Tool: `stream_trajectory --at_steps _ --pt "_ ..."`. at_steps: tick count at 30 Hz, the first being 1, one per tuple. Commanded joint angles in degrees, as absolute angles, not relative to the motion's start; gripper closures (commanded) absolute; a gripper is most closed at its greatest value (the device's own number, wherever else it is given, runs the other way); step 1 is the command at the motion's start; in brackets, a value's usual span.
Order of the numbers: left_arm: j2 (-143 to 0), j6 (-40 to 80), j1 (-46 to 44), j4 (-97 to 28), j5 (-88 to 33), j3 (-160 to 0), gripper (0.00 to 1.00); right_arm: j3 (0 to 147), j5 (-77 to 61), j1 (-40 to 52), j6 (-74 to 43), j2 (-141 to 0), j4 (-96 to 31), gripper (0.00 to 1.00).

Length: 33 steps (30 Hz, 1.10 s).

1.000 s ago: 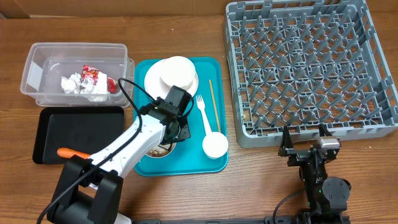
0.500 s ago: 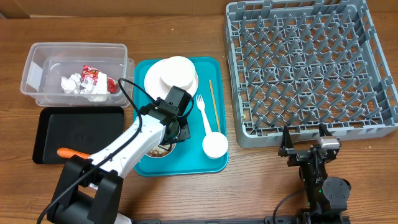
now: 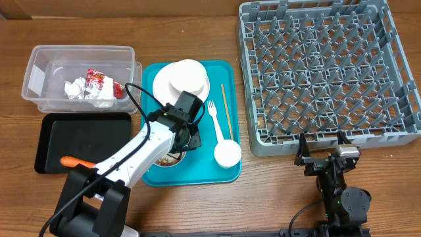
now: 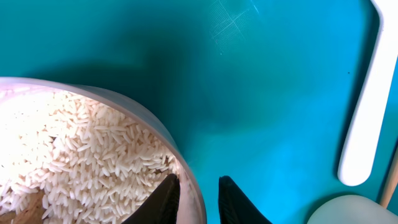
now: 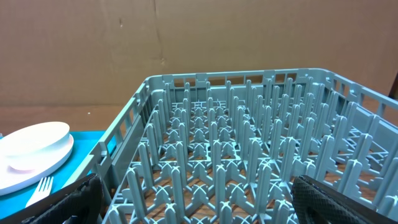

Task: Sort waste into correct bins and load items into the dishwasher
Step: 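Lower left gripper and pinch the rim of the rice bowl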

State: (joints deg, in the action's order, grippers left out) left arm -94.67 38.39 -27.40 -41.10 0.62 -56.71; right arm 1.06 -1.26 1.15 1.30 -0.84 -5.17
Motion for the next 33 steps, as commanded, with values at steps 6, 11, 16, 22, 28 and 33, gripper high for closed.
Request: stream_trajectory --at_steps 6,11,16,22,28,33 --pt "-96.79 37.26 -27.66 -40.40 0.64 -57.28 0.78 0.45 -1.37 0.89 1.32 -0.16 -4.71 0.00" --pt "-99.00 37.26 -27.38 -40.95 0.36 -57.95 0.87 0.45 -1.37 0.89 1.32 -0.16 -4.71 0.00" --pt "-98.96 37.34 -27.29 -40.40 0.10 -58.04 0.96 0.45 -1.37 0.89 1.34 -0.16 -4.71 0.00" --pt "-98.89 37.50 -27.29 -41.06 -0.01 -58.74 0.96 0.45 -1.37 0.89 1.32 -0.16 -4.71 0.00" --pt "-98.87 37.45 -27.29 -41.69 0.14 -59.11 0.96 0.45 -1.37 0.89 1.34 -0.16 -4.71 0.00" --pt "-98.87 37.45 -27.27 -42.76 -0.05 -59.94 0.96 0.45 -1.37 0.89 1.34 -0.16 -4.71 0.00"
